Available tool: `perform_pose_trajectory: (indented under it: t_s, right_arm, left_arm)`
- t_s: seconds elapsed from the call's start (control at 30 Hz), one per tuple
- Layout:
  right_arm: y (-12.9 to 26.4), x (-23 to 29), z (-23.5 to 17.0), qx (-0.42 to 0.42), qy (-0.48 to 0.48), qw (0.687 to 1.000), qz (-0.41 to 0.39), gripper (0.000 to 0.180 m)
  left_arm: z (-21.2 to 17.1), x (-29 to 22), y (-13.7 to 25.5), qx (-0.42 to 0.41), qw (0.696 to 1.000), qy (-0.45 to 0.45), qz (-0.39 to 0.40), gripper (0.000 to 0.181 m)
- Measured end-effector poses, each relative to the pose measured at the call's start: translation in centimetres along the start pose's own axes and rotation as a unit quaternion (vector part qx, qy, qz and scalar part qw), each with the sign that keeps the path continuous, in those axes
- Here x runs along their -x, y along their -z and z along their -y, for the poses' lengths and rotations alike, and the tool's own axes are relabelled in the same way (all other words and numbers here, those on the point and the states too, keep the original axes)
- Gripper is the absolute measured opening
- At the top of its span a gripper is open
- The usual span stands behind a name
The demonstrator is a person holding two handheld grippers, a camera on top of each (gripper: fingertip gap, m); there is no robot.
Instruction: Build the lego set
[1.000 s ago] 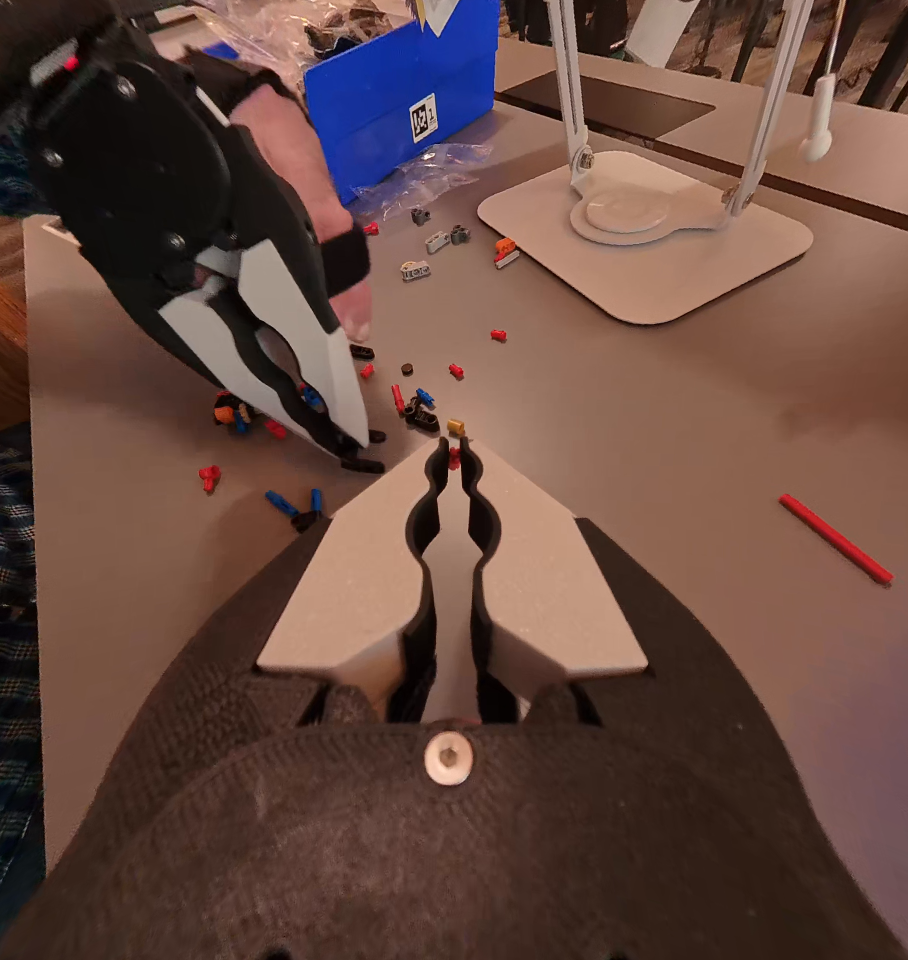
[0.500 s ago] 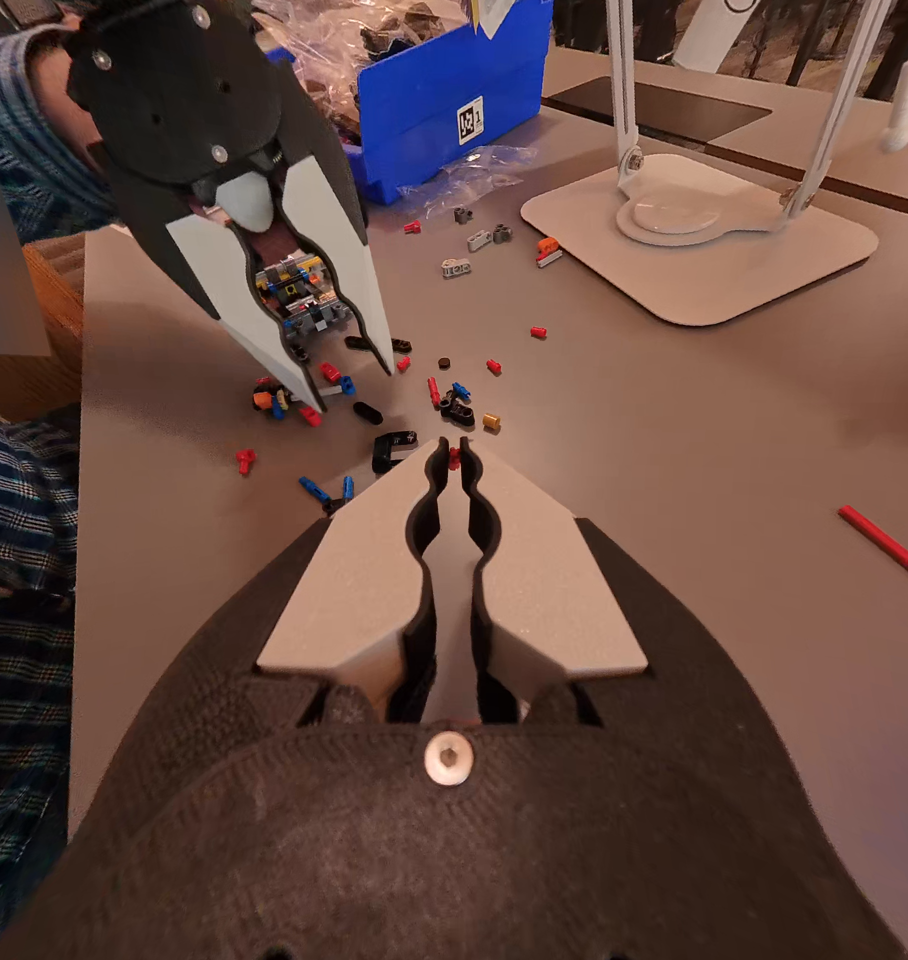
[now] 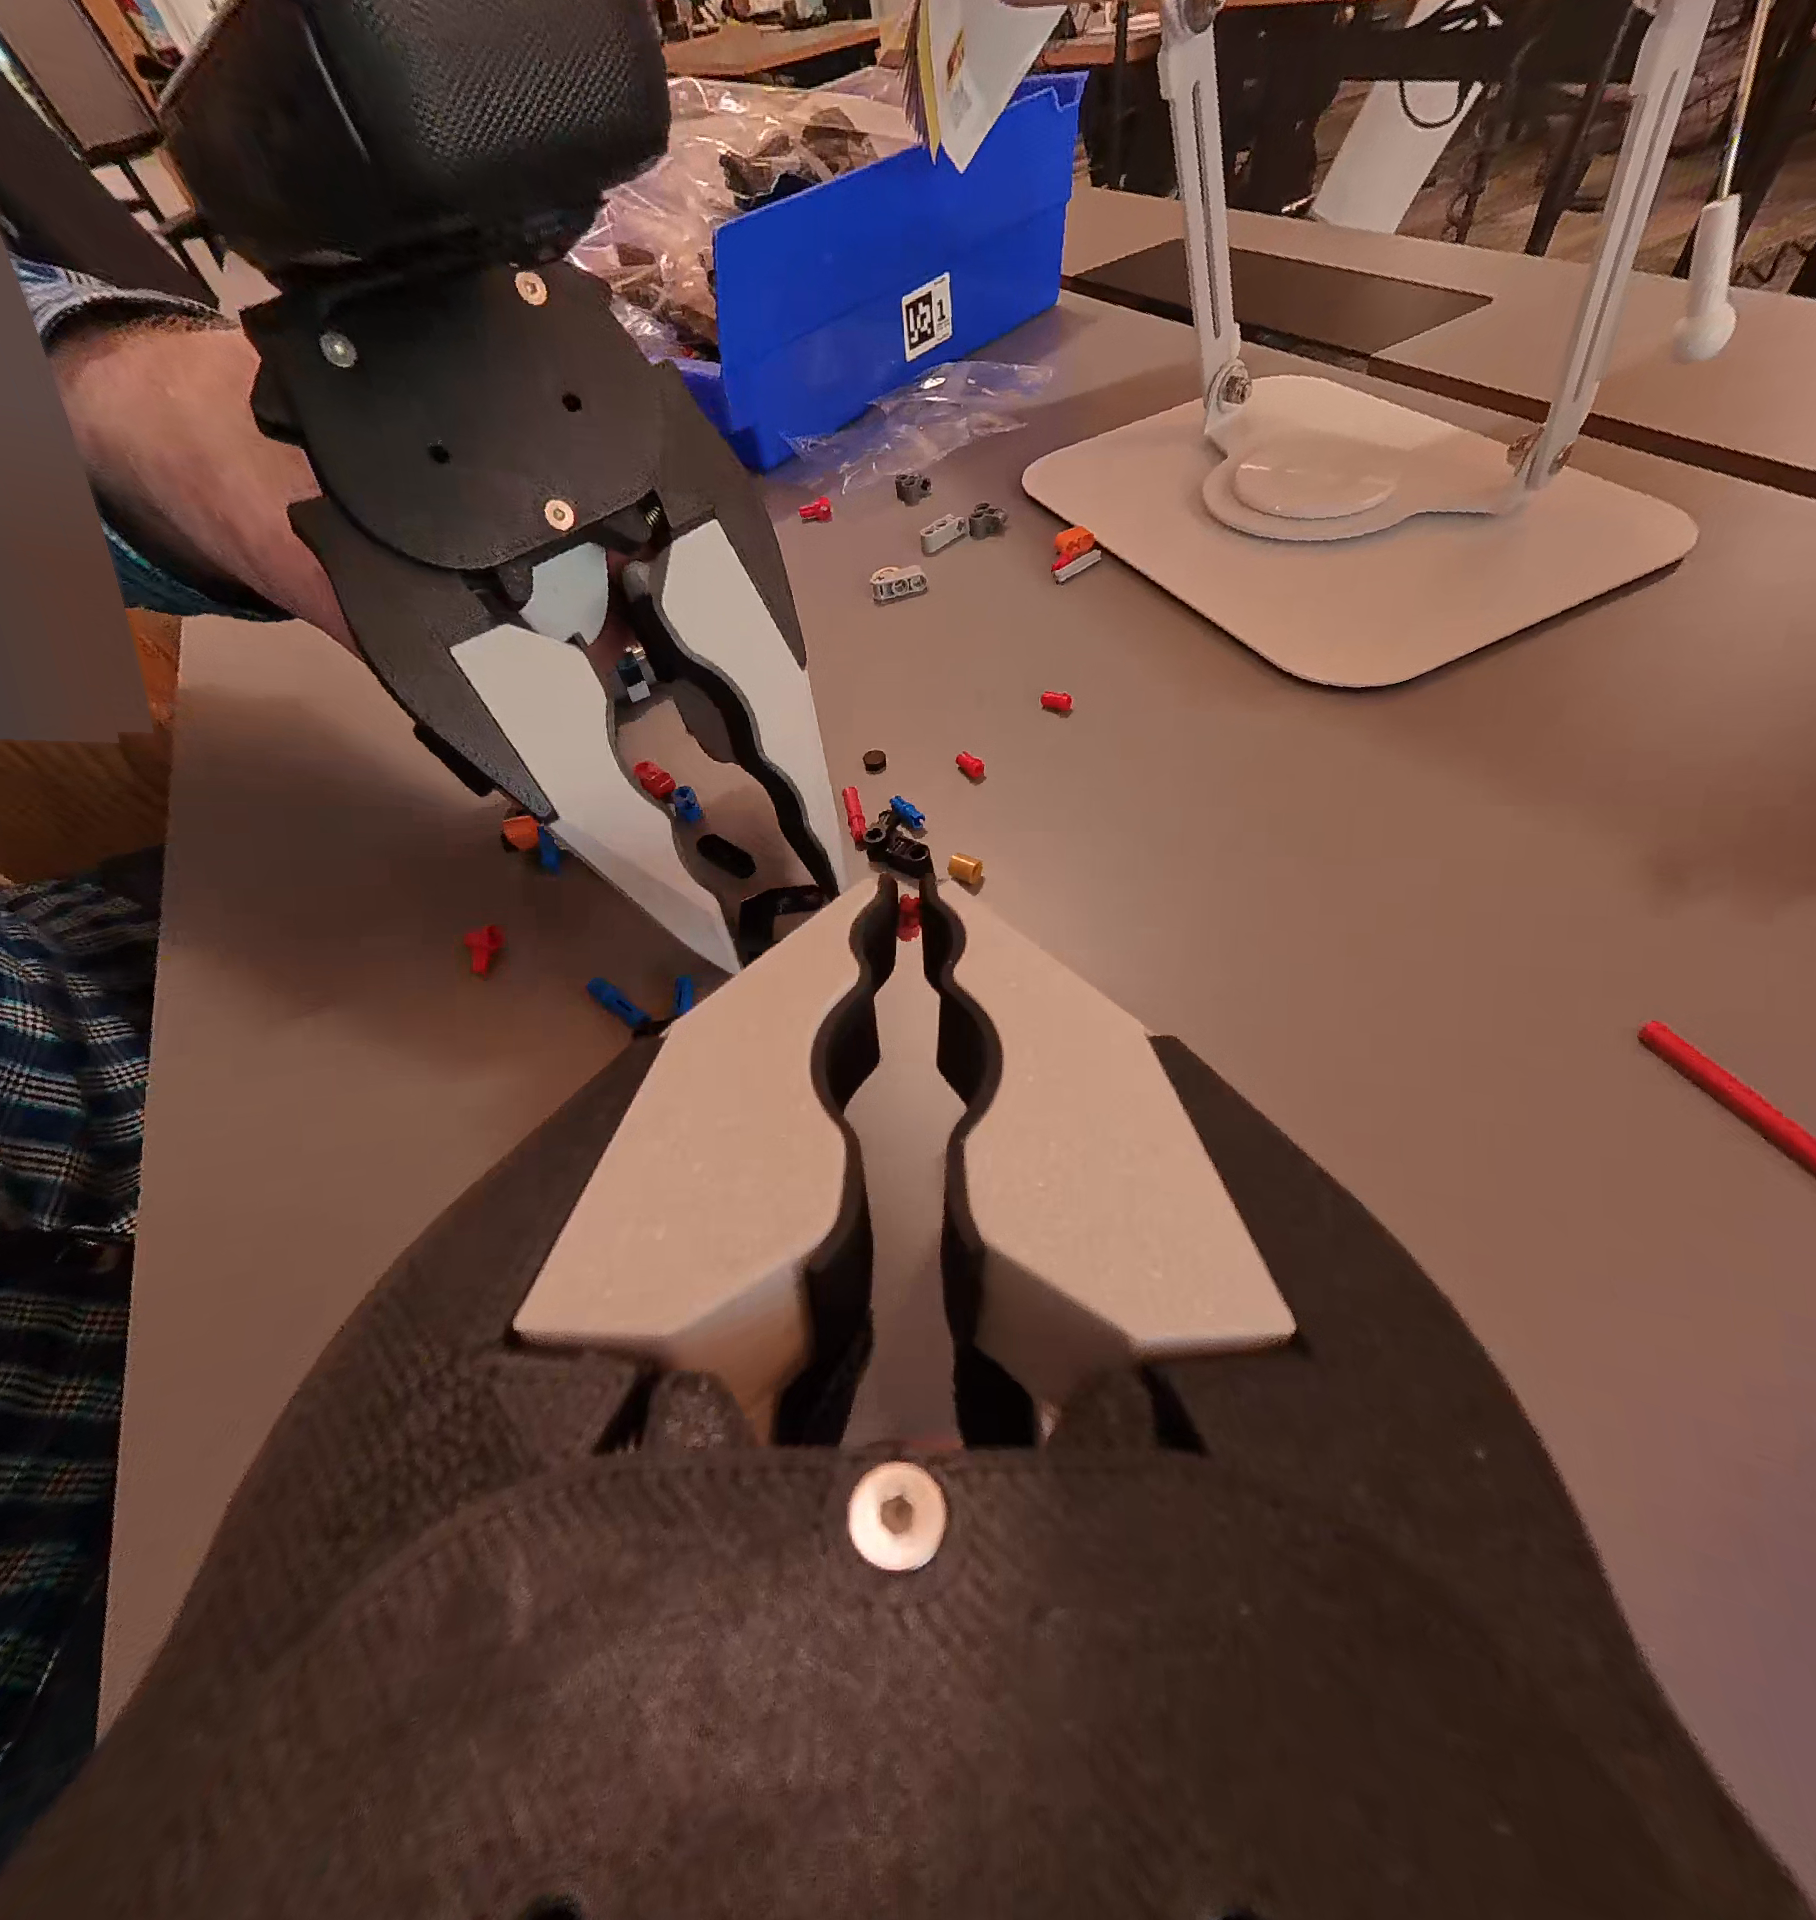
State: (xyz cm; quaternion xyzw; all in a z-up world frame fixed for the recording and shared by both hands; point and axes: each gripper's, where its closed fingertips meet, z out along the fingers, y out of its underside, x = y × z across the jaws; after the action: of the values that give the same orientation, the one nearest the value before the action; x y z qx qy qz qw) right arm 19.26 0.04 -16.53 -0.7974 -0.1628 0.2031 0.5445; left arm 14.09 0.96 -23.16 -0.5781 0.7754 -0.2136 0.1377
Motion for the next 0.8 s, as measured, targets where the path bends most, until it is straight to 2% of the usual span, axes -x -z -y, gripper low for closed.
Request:
perform_pose_trajectory:
  t_s: [0.13,0.2,0.33,0.43,0.6,0.8]
  right_arm:
    - [0.1,0.0,0.1,-0.005,0.002,1.0,0.002,0.0]
    - [0.2,0.0,0.2,-0.01,0.0,1.0,0.003,0.0]
    - [0.4,-0.1,0.3,-0.014,-0.004,1.0,0.004,0.0]
    - [0.4,0.0,0.4,-0.017,-0.003,1.0,0.005,0.0]
    - [0.7,0.2,0.6,-0.027,-0.002,1.0,0.013,0.0]
    - [0.4,1.0,0.4,-0.018,0.011,0.999,0.025,0.0]
  left_arm:
    - [0.4,-0.6,-0.4,0.009,0.999,-0.045,-0.009,0.031]
    - [0.9,-1.2,-0.6,0.017,0.994,-0.099,-0.031,0.031]
    - [1.8,-2.6,-1.2,0.028,0.962,-0.257,-0.082,0.031]
    - [1.7,-1.6,-0.8,0.052,0.949,-0.3,-0.08,0.043]
    - [1.7,0.6,3.1,0.012,0.971,-0.237,-0.032,0.046]
    - [-3.5,-0.2,7.4,0.008,0.986,-0.167,0.013,0.047]
